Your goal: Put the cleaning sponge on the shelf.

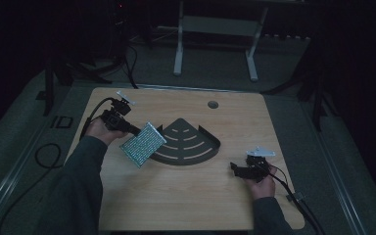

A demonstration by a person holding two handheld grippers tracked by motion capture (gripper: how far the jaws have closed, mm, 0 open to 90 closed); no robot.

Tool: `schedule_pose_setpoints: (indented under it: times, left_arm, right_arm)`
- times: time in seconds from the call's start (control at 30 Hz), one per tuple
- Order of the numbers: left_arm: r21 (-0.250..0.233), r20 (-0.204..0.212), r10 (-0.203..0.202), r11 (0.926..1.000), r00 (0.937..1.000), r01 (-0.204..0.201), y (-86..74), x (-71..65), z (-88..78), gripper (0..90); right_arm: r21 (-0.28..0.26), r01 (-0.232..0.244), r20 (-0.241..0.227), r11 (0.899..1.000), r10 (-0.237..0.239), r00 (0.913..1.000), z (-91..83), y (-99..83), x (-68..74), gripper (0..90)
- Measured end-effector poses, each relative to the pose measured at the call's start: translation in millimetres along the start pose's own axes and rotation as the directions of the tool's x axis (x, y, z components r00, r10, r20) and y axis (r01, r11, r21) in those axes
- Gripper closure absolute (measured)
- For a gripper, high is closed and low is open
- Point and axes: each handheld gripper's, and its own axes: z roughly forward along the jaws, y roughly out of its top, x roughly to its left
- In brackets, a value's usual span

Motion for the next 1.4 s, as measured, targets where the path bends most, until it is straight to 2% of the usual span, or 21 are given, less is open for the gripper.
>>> schedule_pose_setpoints:
  times: [0.23, 0.37, 0.57, 0.73, 1.03, 1.4]
  left_arm:
    - [0.005, -0.012, 0.013, 0.9999, 0.9998, -0.013, 8.8, -2.2, 2.2, 89.9]
    - [0.000, -0.003, 0.037, 0.9993, 0.9993, -0.037, 11.9, -2.4, 3.3, 89.9]
    - [0.001, -0.005, 0.045, 0.9990, 0.9990, -0.045, 18.5, -1.4, 6.7, 89.8]
    - [-0.020, -0.027, 0.061, 0.9979, 0.9978, -0.062, 24.4, -1.5, 8.8, 89.9]
    - [-0.031, -0.028, 0.050, 0.9982, 0.9983, -0.051, 27.8, 4.8, 16.0, 89.8]
    - [-0.046, -0.011, 0.034, 0.9984, 0.9994, -0.034, 32.8, 11.9, 26.4, 89.8]
  right_arm:
    - [-0.001, 0.000, 0.000, 1.000, 0.000, 1.0000, 0.2, 0.1, -0.1, 18.0]
    - [-0.001, 0.000, 0.000, 1.000, 0.000, 1.0000, 0.2, 0.2, -0.1, 18.0]
    - [-0.001, 0.000, 0.000, 1.000, 0.000, 1.0000, 0.3, 0.3, -0.1, 18.0]
    - [-0.001, 0.000, 0.000, 1.000, 0.000, 1.0000, 0.4, 0.3, -0.1, 18.0]
    - [-0.001, 0.001, 0.000, 1.000, -0.001, 1.0000, 0.4, 0.4, -0.2, 18.1]
    - [0.000, 0.000, 0.000, 1.000, 0.000, 1.0000, 0.6, 0.5, -0.2, 18.0]
